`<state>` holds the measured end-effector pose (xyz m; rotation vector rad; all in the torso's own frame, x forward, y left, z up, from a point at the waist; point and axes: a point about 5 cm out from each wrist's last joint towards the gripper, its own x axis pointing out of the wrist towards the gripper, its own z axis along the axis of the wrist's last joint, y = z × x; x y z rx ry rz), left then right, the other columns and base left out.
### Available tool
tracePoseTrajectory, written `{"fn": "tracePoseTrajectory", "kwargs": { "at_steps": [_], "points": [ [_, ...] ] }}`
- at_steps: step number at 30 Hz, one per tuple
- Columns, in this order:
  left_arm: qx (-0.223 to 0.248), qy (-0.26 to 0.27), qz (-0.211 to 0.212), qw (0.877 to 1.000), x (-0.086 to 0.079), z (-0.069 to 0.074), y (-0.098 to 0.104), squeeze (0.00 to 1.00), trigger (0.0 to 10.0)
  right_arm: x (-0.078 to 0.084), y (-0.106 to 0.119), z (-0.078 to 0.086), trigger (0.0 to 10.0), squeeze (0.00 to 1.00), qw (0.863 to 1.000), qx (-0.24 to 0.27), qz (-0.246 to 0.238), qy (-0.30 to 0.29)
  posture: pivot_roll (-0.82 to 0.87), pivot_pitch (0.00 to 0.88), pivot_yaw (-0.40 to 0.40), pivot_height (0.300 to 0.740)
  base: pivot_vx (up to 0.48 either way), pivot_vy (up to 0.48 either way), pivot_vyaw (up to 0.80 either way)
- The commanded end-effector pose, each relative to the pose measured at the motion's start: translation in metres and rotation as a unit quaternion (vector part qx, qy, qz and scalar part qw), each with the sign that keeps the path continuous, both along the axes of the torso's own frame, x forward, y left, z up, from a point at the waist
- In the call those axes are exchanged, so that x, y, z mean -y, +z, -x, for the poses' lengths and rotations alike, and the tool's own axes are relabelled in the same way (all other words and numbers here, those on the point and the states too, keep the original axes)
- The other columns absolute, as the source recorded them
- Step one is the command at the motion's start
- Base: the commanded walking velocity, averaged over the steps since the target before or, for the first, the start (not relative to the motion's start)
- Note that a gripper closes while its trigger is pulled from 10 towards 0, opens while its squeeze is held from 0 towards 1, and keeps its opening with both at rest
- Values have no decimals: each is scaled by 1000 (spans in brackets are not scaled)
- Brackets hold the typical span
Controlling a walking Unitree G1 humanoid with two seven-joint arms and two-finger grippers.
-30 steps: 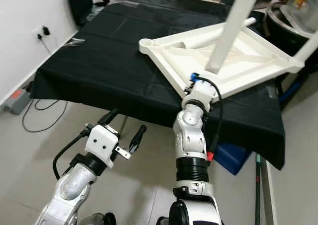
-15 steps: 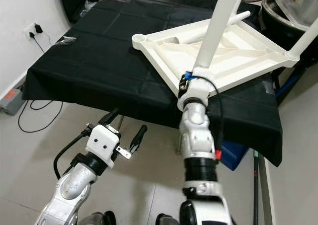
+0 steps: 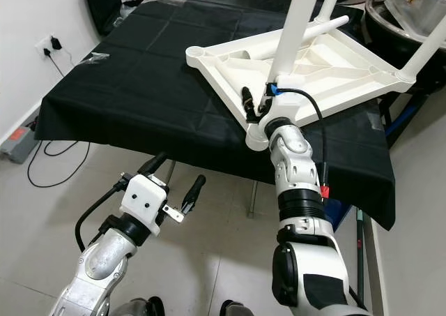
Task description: Building children table
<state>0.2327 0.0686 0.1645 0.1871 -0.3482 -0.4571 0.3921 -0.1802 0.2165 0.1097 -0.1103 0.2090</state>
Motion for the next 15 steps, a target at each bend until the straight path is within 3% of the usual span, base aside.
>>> {"fn": "tracePoseTrajectory", "kwargs": {
  "at_steps": [1, 10, 11, 15],
  "points": [
    [-7, 0, -1, 1000, 1, 0, -2, 0, 10000, -9, -4, -3, 10000, 0, 998, -9, -1, 63, 166, 203, -62, 740, 0, 0, 0],
    [-6, 0, -3, 1000, 1, 2, -2, 0, 10000, -23, -12, -7, 10000, 0, 985, -22, 22, 171, 173, 188, -58, 740, 0, 0, 0],
    [-5, -1, -3, 1000, 1, 2, -2, 0, 10000, -24, -11, -8, 0, 0, 986, -23, 26, 164, 173, 182, -60, 740, 0, 0, 0],
    [-5, -1, -4, 1000, 2, 3, -3, 0, 10000, -24, -11, -9, 0, 0, 987, -18, 30, 156, 177, 179, -63, 740, 0, 0, 0]
  ]
}}
